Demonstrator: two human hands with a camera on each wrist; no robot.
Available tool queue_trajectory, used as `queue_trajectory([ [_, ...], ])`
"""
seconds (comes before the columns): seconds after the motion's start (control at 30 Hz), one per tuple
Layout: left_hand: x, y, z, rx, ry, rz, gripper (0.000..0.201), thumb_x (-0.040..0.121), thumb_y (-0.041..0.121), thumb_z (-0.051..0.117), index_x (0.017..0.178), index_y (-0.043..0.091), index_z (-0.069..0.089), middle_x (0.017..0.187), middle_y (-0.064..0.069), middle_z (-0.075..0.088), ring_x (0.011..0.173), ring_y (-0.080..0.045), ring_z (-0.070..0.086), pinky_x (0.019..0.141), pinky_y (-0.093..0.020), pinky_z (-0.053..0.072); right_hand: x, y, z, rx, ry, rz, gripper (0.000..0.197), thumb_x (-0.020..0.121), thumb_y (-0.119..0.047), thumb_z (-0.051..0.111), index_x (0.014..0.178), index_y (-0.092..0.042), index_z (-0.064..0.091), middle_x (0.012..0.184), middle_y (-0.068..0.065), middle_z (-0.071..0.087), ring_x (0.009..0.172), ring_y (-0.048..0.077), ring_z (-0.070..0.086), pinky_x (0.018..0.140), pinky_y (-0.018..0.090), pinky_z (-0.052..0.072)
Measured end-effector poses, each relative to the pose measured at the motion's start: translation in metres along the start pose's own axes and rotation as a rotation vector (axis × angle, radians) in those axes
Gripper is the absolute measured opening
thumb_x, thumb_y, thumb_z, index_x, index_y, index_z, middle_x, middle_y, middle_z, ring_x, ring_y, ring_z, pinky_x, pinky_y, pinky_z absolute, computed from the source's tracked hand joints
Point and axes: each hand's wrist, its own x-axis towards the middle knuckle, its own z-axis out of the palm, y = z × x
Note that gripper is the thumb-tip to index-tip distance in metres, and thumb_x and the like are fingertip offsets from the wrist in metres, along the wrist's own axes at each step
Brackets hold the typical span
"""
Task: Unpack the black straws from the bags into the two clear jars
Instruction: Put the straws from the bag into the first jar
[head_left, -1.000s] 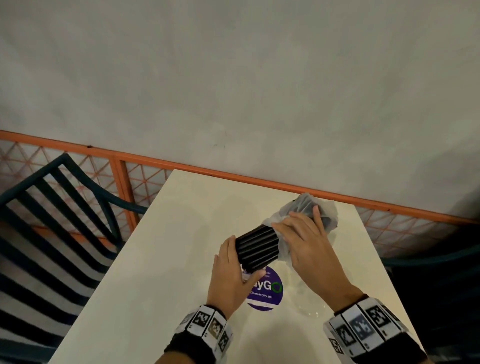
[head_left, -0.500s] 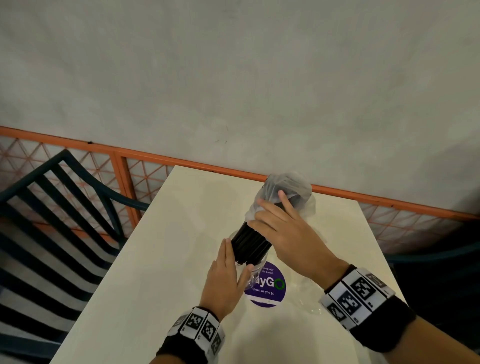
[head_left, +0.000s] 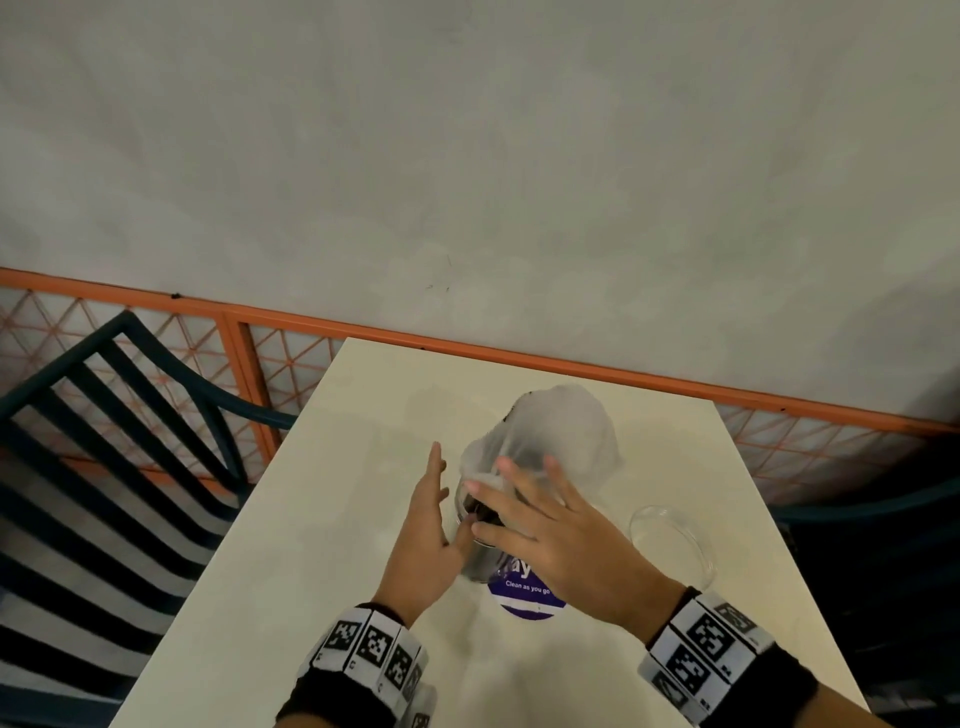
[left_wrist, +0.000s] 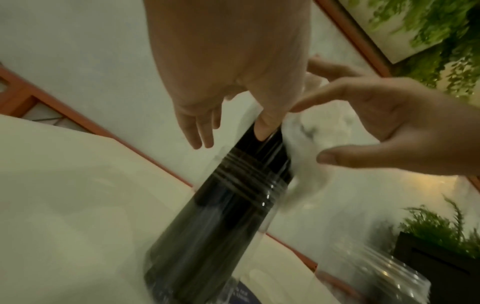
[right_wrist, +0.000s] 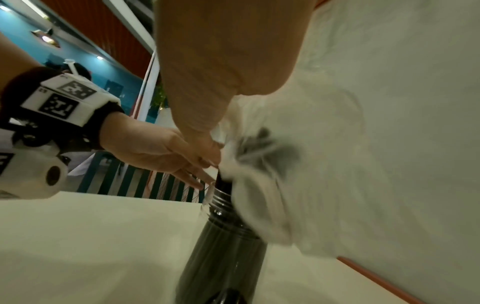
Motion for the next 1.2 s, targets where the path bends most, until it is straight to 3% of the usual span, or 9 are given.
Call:
queue_trajectory([
  [0.13,0.01,0.022,-0.008,0.101,0.013,0.176,0.068,0.087,0.013,0.058,0.13,0.053,0.024,0.142,0.021,0.026,0.125,0.009,0.032,0.091,0.002,0.031,-0.014,-0.004,0.008,0.085,0.228,0.295,0.081,0.076,-0.042,0.067,0.141,-0.031,0.019,0.156,0.01,0.002,0.144,0.034,-0.002,0.113,0.059,0.006],
  [0.23,0.016,0.03,-0.009,0.245,0.028,0.275,0.039,0.084,0.006,0.06,0.113,0.031,0.058,0.135,0.012,0.038,0.11,0.027,0.034,0.085,0.008,0.026,-0.019,0.0,0.009,0.488,0.385,0.733,0.088,0.071,-0.053,0.069,0.136,-0.034,0.014,0.15,0.009,0.009,0.142,0.031,0.009,0.113,0.051,0.021],
  [0.3,0.019,0.03,-0.009,0.287,0.037,0.294,0.025,0.082,0.005,0.062,0.1,0.022,0.066,0.122,0.008,0.051,0.104,0.017,0.046,0.085,0.004,0.03,-0.021,0.002,0.011,0.679,0.339,0.873,0.089,0.068,-0.062,0.062,0.137,-0.037,0.01,0.15,0.0,0.006,0.14,0.026,0.017,0.106,0.041,0.031],
  [0.47,0.013,0.043,-0.01,0.177,0.219,0.3,0.014,0.082,0.005,0.063,0.094,0.013,0.065,0.1,-0.001,0.064,0.092,-0.007,0.06,0.082,-0.022,0.052,-0.021,-0.006,0.011,0.758,0.43,0.948,0.079,0.07,-0.05,0.062,0.134,-0.037,0.017,0.144,-0.006,0.013,0.134,0.02,0.024,0.103,0.033,0.035],
  [0.67,0.001,0.096,-0.032,0.008,0.332,0.295,0.018,0.085,0.012,0.061,0.087,0.028,0.054,0.091,0.008,0.067,0.087,-0.001,0.065,0.071,-0.005,0.046,-0.027,-0.006,-0.003,0.829,0.51,1.021,0.078,0.076,-0.037,0.07,0.137,-0.035,0.02,0.145,0.005,0.019,0.132,0.013,0.021,0.102,0.028,0.026],
  [0.93,-0.053,0.132,-0.07,-0.276,0.153,0.282,0.013,0.085,0.022,0.061,0.097,0.019,0.057,0.096,0.008,0.07,0.088,-0.014,0.067,0.077,-0.023,0.055,-0.022,0.012,-0.038,1.134,0.564,0.935,0.065,0.085,-0.031,0.055,0.133,-0.05,0.016,0.149,0.001,0.025,0.138,0.01,0.023,0.111,0.029,0.026],
  [1.07,-0.082,0.119,-0.082,-0.203,0.095,0.181,0.026,0.075,0.03,0.066,0.094,0.014,0.061,0.098,-0.002,0.067,0.09,-0.018,0.064,0.076,-0.025,0.054,-0.027,0.005,-0.052,1.336,0.429,0.909,0.035,0.088,-0.021,0.06,0.112,-0.043,0.046,0.128,0.001,0.05,0.114,0.016,0.053,0.087,0.024,0.05],
  [1.13,-0.098,0.109,-0.085,-0.111,0.093,0.147,0.038,0.067,0.04,0.063,0.092,0.011,0.062,0.097,-0.006,0.063,0.092,-0.018,0.062,0.078,-0.028,0.053,-0.034,-0.006,-0.055,1.295,0.385,0.935,0.029,0.086,-0.018,0.061,0.113,-0.027,0.054,0.12,0.002,0.051,0.103,0.013,0.056,0.076,0.015,0.051],
  [1.2,-0.113,0.105,-0.084,-0.066,0.165,0.145,0.035,0.065,0.039,0.061,0.079,0.007,0.058,0.085,-0.006,0.057,0.08,-0.016,0.058,0.069,-0.022,0.051,-0.043,-0.02,-0.058,1.258,0.382,0.977,0.028,0.084,-0.009,0.062,0.104,-0.028,0.058,0.112,0.0,0.049,0.093,0.006,0.055,0.066,0.005,0.046],
])
